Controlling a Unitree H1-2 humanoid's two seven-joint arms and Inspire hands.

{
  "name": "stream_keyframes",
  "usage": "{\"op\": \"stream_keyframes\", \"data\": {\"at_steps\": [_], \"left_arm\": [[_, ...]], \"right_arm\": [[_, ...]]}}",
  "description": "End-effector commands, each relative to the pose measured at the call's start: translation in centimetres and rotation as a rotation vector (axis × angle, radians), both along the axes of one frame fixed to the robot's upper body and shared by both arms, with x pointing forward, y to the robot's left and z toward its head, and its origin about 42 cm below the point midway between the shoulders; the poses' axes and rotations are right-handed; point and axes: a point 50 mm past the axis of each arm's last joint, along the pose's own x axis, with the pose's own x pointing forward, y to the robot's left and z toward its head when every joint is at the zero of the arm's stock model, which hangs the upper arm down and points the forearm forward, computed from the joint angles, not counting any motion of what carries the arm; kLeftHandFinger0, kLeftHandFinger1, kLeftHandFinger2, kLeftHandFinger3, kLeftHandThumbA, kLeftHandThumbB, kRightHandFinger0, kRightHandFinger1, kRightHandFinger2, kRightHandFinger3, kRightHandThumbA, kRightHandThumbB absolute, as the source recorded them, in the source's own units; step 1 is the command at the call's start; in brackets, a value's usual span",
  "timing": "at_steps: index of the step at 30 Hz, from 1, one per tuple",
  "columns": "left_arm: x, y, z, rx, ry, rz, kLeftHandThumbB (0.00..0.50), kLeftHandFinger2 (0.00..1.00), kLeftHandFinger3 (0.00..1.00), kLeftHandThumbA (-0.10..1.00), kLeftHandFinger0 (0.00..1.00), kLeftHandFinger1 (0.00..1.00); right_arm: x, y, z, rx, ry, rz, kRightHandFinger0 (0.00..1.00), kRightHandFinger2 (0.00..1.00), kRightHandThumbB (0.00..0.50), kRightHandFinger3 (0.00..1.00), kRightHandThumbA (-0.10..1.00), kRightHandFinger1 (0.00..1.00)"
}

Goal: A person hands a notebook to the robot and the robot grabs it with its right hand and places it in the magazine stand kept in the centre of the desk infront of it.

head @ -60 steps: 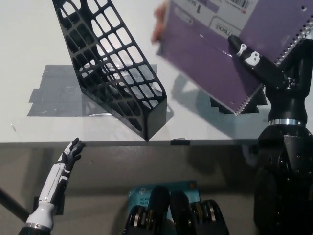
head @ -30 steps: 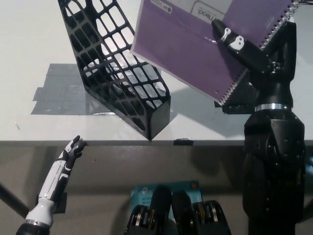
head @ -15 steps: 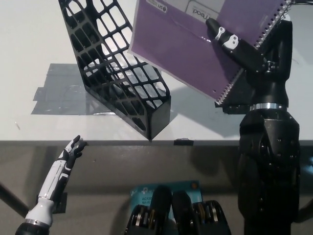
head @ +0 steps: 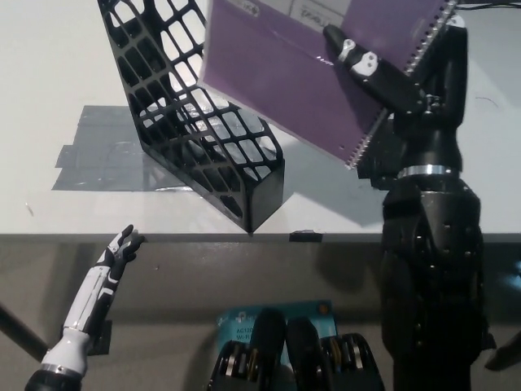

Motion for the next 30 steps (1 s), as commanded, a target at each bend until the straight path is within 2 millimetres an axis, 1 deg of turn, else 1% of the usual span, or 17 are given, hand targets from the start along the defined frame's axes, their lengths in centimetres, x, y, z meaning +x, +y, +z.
{"op": "stream_keyframes", "data": {"at_steps": [1, 5, 6, 9, 10, 11, 13, 14, 15, 17, 18, 21, 22, 25, 27, 28, 30], "left_arm": [[1.4, -0.1, 2.0, 0.021, -0.082, -0.039, 0.5, 1.0, 1.0, 1.0, 1.0, 1.0], [1.5, -0.1, 2.0, 0.015, -0.083, -0.042, 0.5, 1.0, 1.0, 1.0, 1.0, 1.0], [1.5, -0.1, 2.1, 0.013, -0.084, -0.042, 0.5, 1.0, 1.0, 1.0, 1.0, 1.0], [1.6, -0.2, 2.2, 0.016, -0.088, -0.043, 0.5, 1.0, 1.0, 1.0, 1.0, 1.0], [1.6, -0.2, 2.2, 0.018, -0.09, -0.043, 0.5, 1.0, 1.0, 1.0, 1.0, 1.0], [1.7, -0.2, 2.3, 0.019, -0.092, -0.043, 0.5, 1.0, 1.0, 1.0, 1.0, 1.0], [1.7, -0.2, 2.4, 0.021, -0.095, -0.045, 0.5, 1.0, 1.0, 1.0, 1.0, 1.0], [1.7, -0.2, 2.5, 0.023, -0.096, -0.047, 0.5, 1.0, 1.0, 1.0, 1.0, 1.0], [1.8, -0.2, 2.5, 0.024, -0.097, -0.048, 0.5, 1.0, 1.0, 1.0, 1.0, 1.0], [1.8, -0.2, 2.5, 0.024, -0.097, -0.049, 0.5, 1.0, 1.0, 1.0, 1.0, 1.0], [1.8, -0.3, 2.5, 0.029, -0.098, -0.051, 0.5, 1.0, 1.0, 1.0, 1.0, 1.0], [1.9, -0.3, 2.6, 0.032, -0.1, -0.055, 0.5, 1.0, 1.0, 1.0, 1.0, 1.0], [1.9, -0.3, 2.6, 0.032, -0.1, -0.055, 0.5, 1.0, 1.0, 1.0, 1.0, 1.0], [1.9, -0.3, 2.7, 0.031, -0.102, -0.055, 0.5, 1.0, 1.0, 1.0, 1.0, 1.0], [1.9, -0.2, 2.7, 0.028, -0.102, -0.054, 0.5, 1.0, 1.0, 1.0, 1.0, 1.0], [1.9, -0.2, 2.7, 0.029, -0.101, -0.053, 0.5, 1.0, 1.0, 1.0, 1.0, 1.0], [1.9, -0.2, 2.6, 0.032, -0.1, -0.053, 0.5, 1.0, 1.0, 1.0, 1.0, 1.0]], "right_arm": [[-0.7, 2.5, 4.2, 0.033, -0.197, 0.022, 0.0, 0.0, 0.0, 0.01, 0.83, 0.0], [-0.3, 3.1, 4.1, 0.021, -0.185, 0.015, 0.0, 0.0, 0.016, 0.03, 0.84, 0.0], [0.0, 3.4, 4.1, 0.01, -0.181, 0.008, 0.0, 0.0, 0.002, 0.03, 0.85, 0.0], [0.5, 3.9, 4.0, -0.018, -0.169, -0.005, 0.0, 0.06, 0.0, 0.06, 0.88, 0.0], [0.8, 4.0, 4.0, -0.03, -0.164, -0.013, 0.0, 0.13, 0.0, 0.11, 0.88, 0.0], [0.9, 4.2, 3.9, -0.043, -0.162, -0.02, 0.0, 0.16, 0.0, 0.13, 0.9, 0.0], [1.3, 4.4, 3.9, -0.057, -0.164, -0.029, 0.0, 0.21, 0.0, 0.19, 0.9, 0.0], [1.5, 4.6, 3.8, -0.057, -0.158, -0.026, 0.0, 0.26, 0.0, 0.26, 0.92, 0.01], [1.6, 4.7, 3.7, -0.058, -0.155, -0.025, 0.0, 0.26, 0.0, 0.26, 0.92, 0.01], [1.8, 4.8, 3.7, -0.062, -0.151, -0.026, 0.0, 0.31, 0.0, 0.34, 0.92, 0.03], [2.3, 4.9, 3.4, -0.071, -0.14, -0.03, 0.0, 0.33, 0.0, 0.38, 0.93, 0.03], [2.8, 4.8, 3.3, -0.061, -0.133, -0.03, 0.0, 0.31, 0.0, 0.4, 0.93, 0.02], [3.0, 4.7, 3.2, -0.055, -0.131, -0.03, 0.0, 0.31, 0.0, 0.43, 0.92, 0.01], [3.5, 4.4, 3.2, -0.066, -0.125, -0.062, 0.0, 0.32, 0.004, 0.46, 0.95, 0.01], [3.6, 4.2, 3.4, -0.044, -0.127, -0.063, 0.0, 0.31, 0.0, 0.43, 0.91, 0.02], [3.6, 4.0, 3.4, -0.023, -0.128, -0.059, 0.0, 0.29, 0.0, 0.42, 0.89, 0.01], [3.7, 3.6, 3.6, 0.005, -0.139, -0.057, 0.0, 0.26, 0.0, 0.36, 0.89, 0.0]]}}
